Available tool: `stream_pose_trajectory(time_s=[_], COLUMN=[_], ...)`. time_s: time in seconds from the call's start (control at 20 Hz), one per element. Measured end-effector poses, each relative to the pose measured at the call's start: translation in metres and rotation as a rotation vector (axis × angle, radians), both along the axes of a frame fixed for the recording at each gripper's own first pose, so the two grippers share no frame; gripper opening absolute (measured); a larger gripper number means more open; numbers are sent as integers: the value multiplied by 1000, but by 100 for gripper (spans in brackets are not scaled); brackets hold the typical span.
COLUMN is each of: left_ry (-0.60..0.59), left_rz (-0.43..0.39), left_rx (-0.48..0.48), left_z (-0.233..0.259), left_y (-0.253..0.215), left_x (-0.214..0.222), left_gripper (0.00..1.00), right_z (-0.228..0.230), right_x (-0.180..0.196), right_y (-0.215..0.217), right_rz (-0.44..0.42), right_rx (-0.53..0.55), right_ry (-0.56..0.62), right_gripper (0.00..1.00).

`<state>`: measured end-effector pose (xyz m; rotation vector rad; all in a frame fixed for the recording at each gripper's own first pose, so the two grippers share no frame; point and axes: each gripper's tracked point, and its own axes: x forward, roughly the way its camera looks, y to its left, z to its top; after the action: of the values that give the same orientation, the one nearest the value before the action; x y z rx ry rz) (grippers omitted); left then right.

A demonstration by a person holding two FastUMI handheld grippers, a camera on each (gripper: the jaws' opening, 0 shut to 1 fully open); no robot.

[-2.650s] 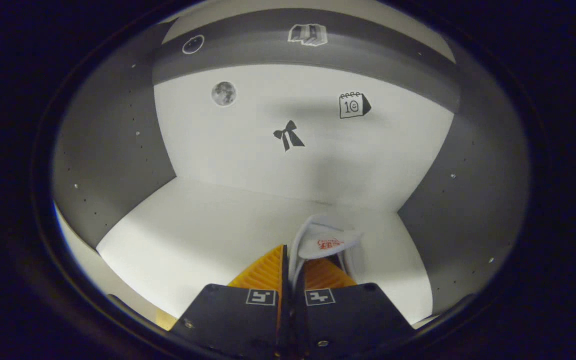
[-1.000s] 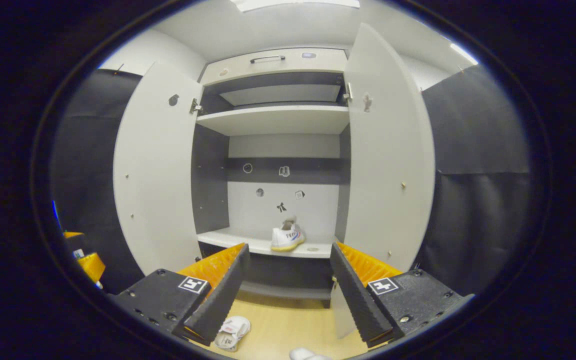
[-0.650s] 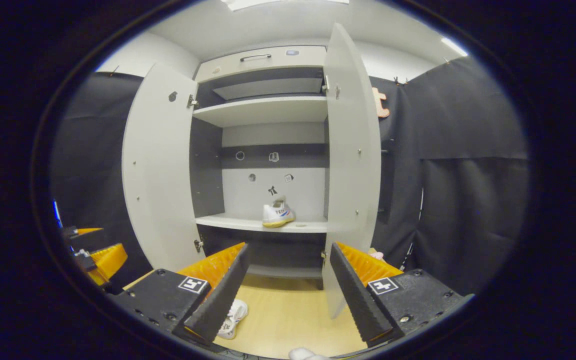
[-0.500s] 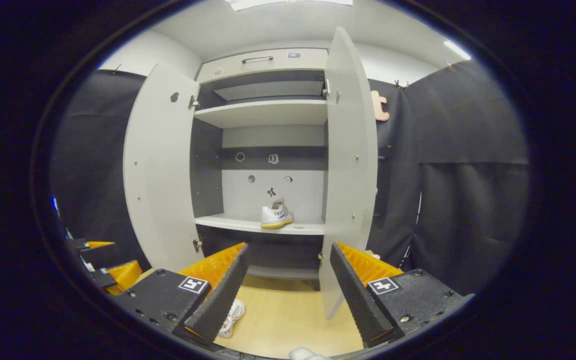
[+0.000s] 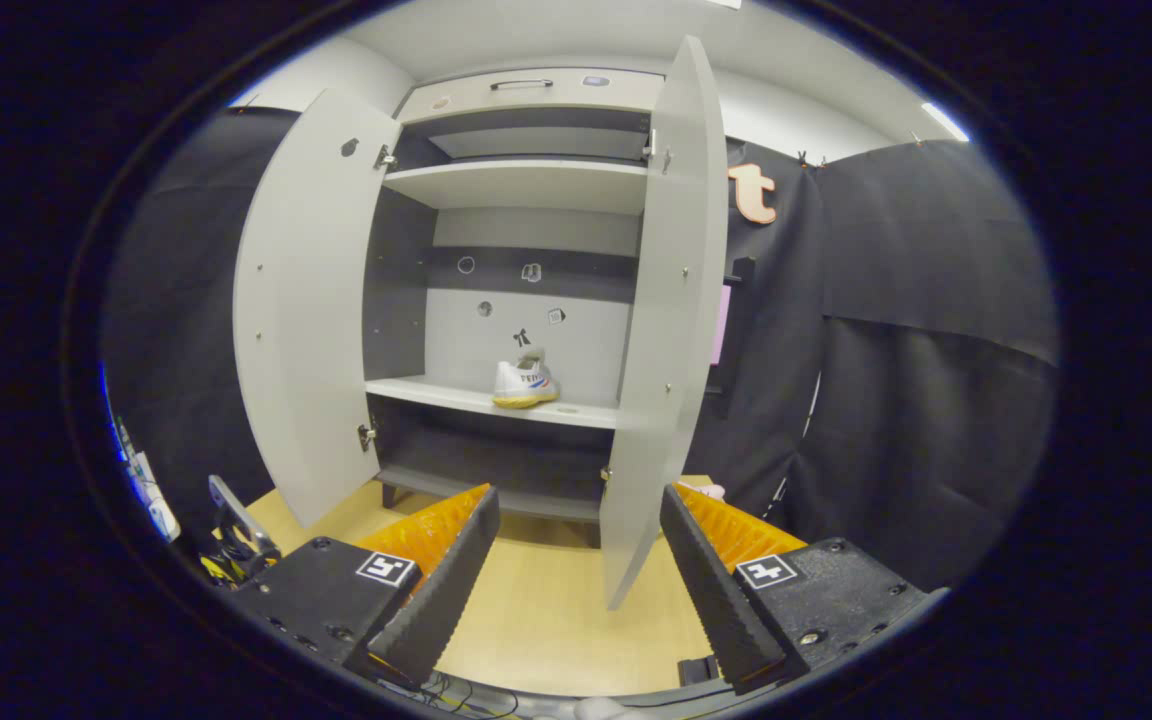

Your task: Grab one shoe with the right hand and put it into the shoe cabinet, grab the other shoe with the left hand and put it into the shoe cabinet; then close the right door with the right hand and the left door with the left hand.

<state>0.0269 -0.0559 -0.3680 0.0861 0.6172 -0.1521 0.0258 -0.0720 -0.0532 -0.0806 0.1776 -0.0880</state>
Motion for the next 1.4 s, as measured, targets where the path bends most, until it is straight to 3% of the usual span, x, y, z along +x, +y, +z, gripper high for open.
stream_pose_trajectory(time_s=[0.2, 0.4, 0.75, 0.8, 0.9, 1.0, 1.05, 1.1, 1.25, 1.4], left_ry=[80, 77, 75, 83, 96, 87, 101, 112, 133, 55], left_rz=[-12, -20, -16, -28, -51, -38, -27, -19, 3, -3], left_rx=[37, 27, 26, 15, -18, 43, 55, 57, 38, 44], left_z=[-53, -67, -84, -87, -89, -87, -89, -89, -72, -22], left_y=[1, -5, -11, -15, -26, -19, -16, -15, -16, -12], left_x=[27, 62, 119, 120, 121, 123, 123, 124, 121, 129], left_gripper=[97, 96, 87, 95, 80, 53, 34, 25, 14, 14], right_z=[-7, -13, -29, -30, -31, -29, -28, -28, -19, -8], right_x=[2, 9, 14, 14, 14, 15, 16, 17, 21, 28], right_y=[-5, -4, -9, -10, -12, -14, -14, -14, -12, -5], right_rz=[-12, -12, -34, -35, -41, -42, -40, -37, -18, 11], right_rx=[7, 1, 0, -2, -5, 0, 3, 4, 9, 21], right_ry=[33, 50, 89, 91, 92, 89, 87, 85, 60, 26], right_gripper=[100, 100, 100, 100, 100, 100, 100, 100, 100, 100])
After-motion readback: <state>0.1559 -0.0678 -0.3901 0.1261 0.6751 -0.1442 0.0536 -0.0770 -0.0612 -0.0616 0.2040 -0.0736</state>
